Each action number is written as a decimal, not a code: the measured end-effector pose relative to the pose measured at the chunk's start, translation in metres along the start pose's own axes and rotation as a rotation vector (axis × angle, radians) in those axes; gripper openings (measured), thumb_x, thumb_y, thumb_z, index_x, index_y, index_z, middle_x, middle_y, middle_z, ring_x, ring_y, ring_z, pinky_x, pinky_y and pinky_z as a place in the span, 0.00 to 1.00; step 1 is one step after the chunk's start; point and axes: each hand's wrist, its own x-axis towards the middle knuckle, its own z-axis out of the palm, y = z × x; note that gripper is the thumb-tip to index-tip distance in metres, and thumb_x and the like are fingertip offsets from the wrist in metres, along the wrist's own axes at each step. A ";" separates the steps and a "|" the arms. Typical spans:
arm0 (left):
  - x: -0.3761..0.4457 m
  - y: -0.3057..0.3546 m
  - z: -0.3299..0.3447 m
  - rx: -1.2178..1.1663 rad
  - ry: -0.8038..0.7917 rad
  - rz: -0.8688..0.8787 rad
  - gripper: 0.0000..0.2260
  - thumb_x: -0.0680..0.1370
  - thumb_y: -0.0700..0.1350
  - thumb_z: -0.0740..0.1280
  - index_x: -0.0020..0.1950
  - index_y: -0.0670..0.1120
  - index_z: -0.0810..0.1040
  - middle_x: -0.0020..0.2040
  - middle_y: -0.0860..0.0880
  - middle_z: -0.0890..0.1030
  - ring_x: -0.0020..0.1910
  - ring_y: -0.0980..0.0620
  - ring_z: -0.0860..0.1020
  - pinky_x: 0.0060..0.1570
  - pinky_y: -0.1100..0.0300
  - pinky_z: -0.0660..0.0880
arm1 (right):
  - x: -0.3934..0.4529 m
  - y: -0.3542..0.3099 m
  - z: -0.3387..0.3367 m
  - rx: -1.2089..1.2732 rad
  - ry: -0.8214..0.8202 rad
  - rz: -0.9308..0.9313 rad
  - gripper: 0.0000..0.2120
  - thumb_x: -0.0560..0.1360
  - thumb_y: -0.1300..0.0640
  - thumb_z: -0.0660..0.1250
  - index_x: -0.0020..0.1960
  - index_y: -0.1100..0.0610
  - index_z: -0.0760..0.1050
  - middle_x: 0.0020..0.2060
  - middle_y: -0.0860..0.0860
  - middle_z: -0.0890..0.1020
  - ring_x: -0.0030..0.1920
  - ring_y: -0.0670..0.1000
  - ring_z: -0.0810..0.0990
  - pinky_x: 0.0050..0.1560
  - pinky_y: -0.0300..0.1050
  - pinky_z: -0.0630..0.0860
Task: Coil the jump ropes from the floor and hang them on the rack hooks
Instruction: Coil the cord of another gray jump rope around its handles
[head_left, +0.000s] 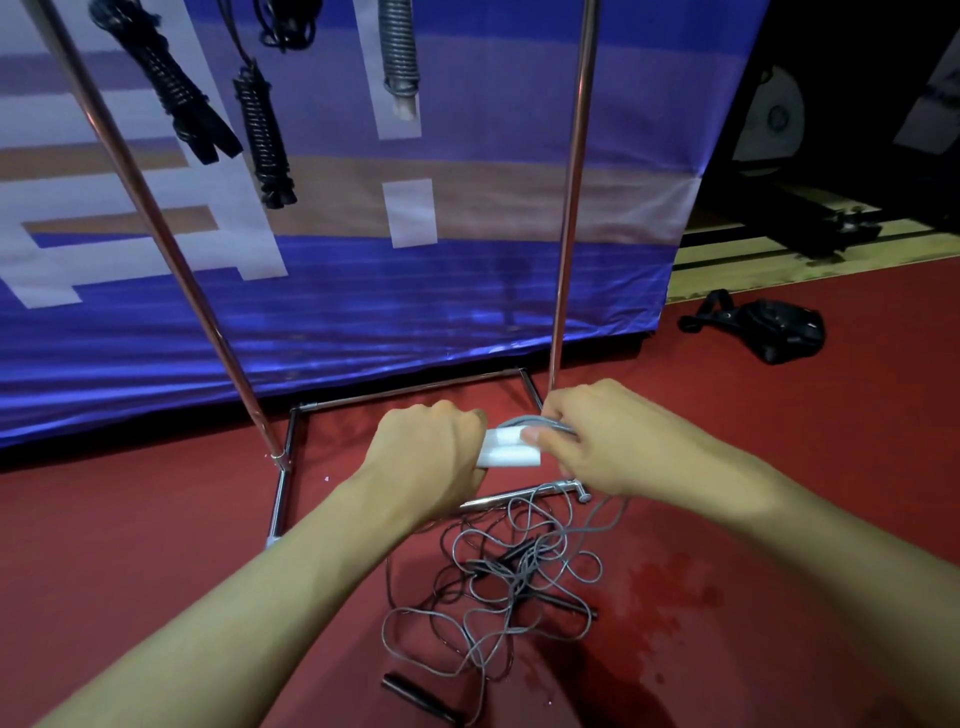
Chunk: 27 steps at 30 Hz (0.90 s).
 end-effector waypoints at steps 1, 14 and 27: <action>0.001 -0.002 0.001 -0.003 0.012 0.010 0.10 0.83 0.53 0.59 0.59 0.51 0.74 0.54 0.46 0.81 0.51 0.39 0.82 0.41 0.55 0.66 | 0.002 0.002 -0.001 0.031 0.008 -0.006 0.18 0.83 0.42 0.60 0.44 0.53 0.76 0.37 0.51 0.84 0.40 0.52 0.82 0.45 0.51 0.78; 0.006 -0.015 -0.003 -0.082 0.080 -0.082 0.10 0.81 0.57 0.61 0.46 0.53 0.74 0.44 0.49 0.79 0.43 0.42 0.78 0.40 0.56 0.65 | 0.013 0.022 0.003 0.291 -0.222 -0.014 0.18 0.86 0.48 0.57 0.39 0.46 0.75 0.27 0.41 0.77 0.28 0.42 0.73 0.35 0.38 0.70; 0.004 -0.029 0.022 -0.035 0.040 0.000 0.21 0.82 0.67 0.57 0.55 0.52 0.79 0.46 0.48 0.79 0.48 0.41 0.82 0.38 0.55 0.67 | 0.010 0.007 -0.002 0.190 -0.112 -0.001 0.17 0.76 0.32 0.63 0.52 0.41 0.83 0.27 0.43 0.78 0.29 0.38 0.75 0.32 0.35 0.67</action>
